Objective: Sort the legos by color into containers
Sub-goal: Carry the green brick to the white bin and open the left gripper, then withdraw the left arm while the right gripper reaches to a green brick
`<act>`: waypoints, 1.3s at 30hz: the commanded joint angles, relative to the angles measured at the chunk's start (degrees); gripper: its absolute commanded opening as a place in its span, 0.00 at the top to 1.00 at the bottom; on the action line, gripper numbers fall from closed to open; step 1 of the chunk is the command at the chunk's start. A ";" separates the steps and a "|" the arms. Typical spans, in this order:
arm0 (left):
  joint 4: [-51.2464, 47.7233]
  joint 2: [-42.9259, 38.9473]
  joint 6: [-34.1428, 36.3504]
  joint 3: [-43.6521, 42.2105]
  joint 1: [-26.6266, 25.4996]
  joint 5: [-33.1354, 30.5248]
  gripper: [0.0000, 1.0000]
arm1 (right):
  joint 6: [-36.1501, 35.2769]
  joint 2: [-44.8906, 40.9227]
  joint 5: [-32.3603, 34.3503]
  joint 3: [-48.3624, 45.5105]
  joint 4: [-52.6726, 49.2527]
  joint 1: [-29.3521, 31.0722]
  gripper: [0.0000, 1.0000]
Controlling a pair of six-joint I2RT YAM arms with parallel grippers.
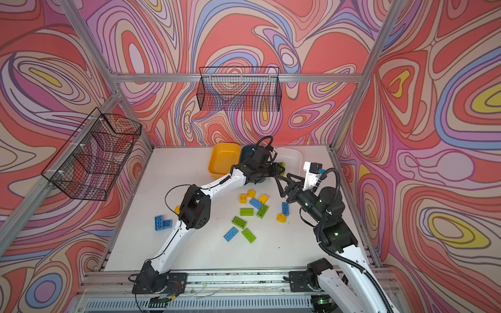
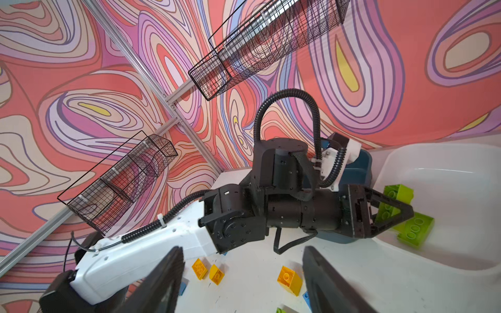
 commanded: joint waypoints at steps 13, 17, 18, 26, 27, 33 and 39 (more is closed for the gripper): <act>4.86 3.14 -3.19 4.52 0.88 -1.01 0.34 | -0.28 -1.87 1.23 0.82 -7.17 0.39 0.27; 6.49 -1.50 -2.70 -0.75 1.68 -1.69 0.31 | -0.56 -1.86 1.82 1.63 -9.15 0.41 0.27; 7.73 -3.75 -2.73 -3.41 1.98 -1.82 0.30 | -0.70 -1.75 2.25 2.07 -10.09 0.37 0.27; 22.37 -29.96 -2.39 -36.34 5.27 -6.47 0.30 | -3.24 2.00 5.11 5.91 -20.18 0.41 0.29; 22.96 -33.84 -1.80 -40.36 5.51 -7.33 0.30 | -3.88 2.97 5.04 5.92 -21.49 0.34 0.29; 22.43 -52.47 -0.02 -60.97 6.91 -11.78 0.29 | -5.05 10.49 7.50 4.95 -27.42 0.72 0.32; 17.55 -68.12 -1.07 -77.79 6.93 -18.05 0.29 | -3.32 15.89 16.07 1.96 -25.61 6.40 0.33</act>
